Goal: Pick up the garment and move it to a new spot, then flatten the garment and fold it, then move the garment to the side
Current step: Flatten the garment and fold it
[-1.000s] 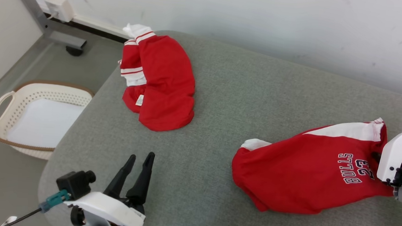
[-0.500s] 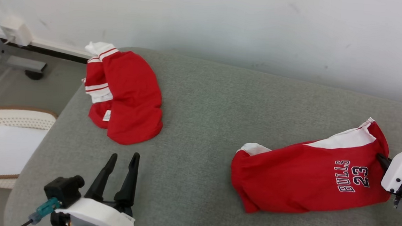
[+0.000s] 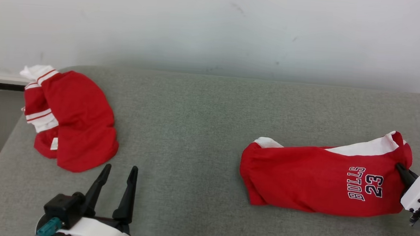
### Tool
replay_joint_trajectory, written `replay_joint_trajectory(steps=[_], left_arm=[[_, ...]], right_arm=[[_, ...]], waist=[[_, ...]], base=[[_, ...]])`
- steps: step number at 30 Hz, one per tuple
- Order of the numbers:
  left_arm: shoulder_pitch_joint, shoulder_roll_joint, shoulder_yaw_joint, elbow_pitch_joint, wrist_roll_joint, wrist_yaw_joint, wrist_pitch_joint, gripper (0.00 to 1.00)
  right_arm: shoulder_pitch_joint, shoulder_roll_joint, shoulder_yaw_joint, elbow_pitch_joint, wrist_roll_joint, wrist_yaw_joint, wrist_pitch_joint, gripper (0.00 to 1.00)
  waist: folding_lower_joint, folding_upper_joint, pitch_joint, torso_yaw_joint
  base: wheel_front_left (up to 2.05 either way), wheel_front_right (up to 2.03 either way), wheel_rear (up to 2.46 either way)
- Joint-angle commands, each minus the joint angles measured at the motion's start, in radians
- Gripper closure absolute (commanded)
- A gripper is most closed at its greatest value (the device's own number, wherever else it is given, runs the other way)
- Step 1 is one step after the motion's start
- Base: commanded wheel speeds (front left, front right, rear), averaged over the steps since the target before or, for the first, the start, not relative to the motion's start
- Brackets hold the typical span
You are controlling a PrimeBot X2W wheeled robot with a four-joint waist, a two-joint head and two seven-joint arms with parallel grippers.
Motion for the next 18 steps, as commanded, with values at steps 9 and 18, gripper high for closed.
replay_joint_trajectory(steps=[9,18], left_arm=[[0.023,-0.044,0.041,0.022,0.054,-0.032,0.000,0.00],[0.020,-0.074,0.044,0.061,0.068,-0.051,0.000,0.00]], right_arm=[[0.003,-0.030,-0.010,-0.044,-0.014,0.000,-0.028,1.00],[-0.053,0.007,0.034,-0.126,-0.076,0.000,-0.005,1.00]], waist=[[0.0000,-0.0001,-0.011,-0.045],[0.0000,-0.0001,-0.027,0.013]], base=[[0.00,0.00,0.00],[0.00,0.00,0.00]])
